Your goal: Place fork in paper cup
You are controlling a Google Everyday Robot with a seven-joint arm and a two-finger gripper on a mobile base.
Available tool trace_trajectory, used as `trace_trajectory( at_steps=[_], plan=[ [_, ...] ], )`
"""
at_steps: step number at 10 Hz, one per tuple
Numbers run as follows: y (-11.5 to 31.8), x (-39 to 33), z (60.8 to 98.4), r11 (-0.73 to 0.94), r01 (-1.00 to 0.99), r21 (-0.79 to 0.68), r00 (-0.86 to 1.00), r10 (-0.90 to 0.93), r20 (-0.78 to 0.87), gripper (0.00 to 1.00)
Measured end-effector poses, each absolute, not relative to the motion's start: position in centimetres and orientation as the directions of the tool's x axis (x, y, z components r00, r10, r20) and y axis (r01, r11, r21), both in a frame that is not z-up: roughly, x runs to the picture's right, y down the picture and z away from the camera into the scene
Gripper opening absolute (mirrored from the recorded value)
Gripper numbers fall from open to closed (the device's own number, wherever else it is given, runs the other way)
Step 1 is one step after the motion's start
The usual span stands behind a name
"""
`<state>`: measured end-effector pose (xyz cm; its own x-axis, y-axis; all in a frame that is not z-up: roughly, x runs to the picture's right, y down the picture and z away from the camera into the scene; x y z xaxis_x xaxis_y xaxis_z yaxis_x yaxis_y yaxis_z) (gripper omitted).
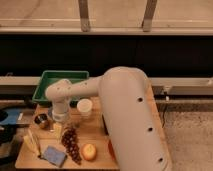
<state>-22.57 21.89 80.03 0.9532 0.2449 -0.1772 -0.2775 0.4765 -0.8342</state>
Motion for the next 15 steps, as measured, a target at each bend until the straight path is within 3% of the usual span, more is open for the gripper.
trace_trajectory(
  at_steps=[12, 15],
  plan=[
    [22.06, -22.37, 80.65, 0.455, -0.293, -0.841, 0.945, 0.275, -0.18, 0.71],
    [22.04, -22.21, 80.71, 0.456, -0.293, -0.84, 0.945, 0.271, -0.183, 0.46]
  ],
)
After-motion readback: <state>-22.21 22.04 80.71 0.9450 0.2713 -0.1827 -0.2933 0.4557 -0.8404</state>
